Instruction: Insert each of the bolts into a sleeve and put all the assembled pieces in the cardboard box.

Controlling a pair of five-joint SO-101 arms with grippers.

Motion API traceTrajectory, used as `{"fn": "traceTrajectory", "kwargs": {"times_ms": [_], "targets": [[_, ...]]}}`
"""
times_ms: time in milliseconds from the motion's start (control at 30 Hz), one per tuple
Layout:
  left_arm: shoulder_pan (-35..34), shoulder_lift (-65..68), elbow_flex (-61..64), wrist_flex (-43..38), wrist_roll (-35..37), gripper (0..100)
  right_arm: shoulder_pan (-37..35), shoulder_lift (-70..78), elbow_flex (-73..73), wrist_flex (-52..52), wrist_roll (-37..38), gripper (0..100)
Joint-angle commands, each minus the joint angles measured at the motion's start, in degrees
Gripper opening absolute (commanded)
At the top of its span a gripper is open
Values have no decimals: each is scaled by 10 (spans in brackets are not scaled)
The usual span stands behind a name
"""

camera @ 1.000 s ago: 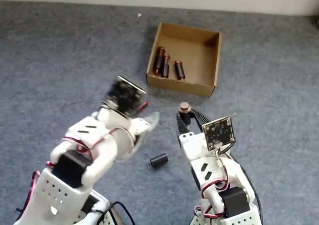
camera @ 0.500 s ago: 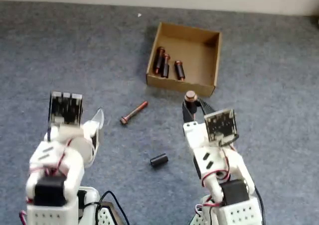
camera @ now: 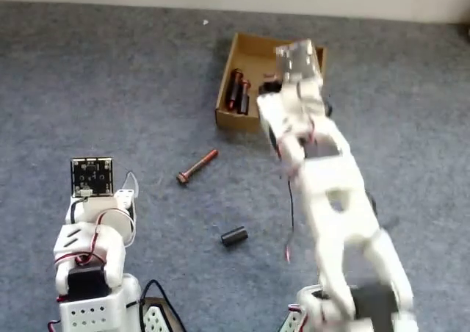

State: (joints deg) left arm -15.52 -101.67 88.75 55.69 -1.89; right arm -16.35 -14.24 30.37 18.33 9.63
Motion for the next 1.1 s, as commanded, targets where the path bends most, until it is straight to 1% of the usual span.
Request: {"fn": "traceTrajectory", "kwargs": {"times_ms": [0,67,133,300,367,667,833,900,1000,1067], "targets": [[-12,0,0,-19,-6,178,38,202,-234,-17,2,10],[-12,0,0,-19,-6,178,51,276,-304,-14,2,11],[-12,0,1,-19,-6,178,58,335,-367,25,2,29],[-11,0,1,-19,-6,178,57,407,-503,175,1,194],[-11,0,1,-19,-6,178,55,408,-538,233,4,215],[-14,0,1,-20,-6,178,43,408,-667,538,6,214],[-15,0,1,-21,-6,178,3,409,-723,696,6,214],[-15,0,1,-21,-6,178,-18,409,-734,753,36,213],[-29,0,1,-22,-6,178,-58,408,-735,828,113,183],[-39,0,1,-22,-5,178,-76,395,-727,828,154,158]]}}
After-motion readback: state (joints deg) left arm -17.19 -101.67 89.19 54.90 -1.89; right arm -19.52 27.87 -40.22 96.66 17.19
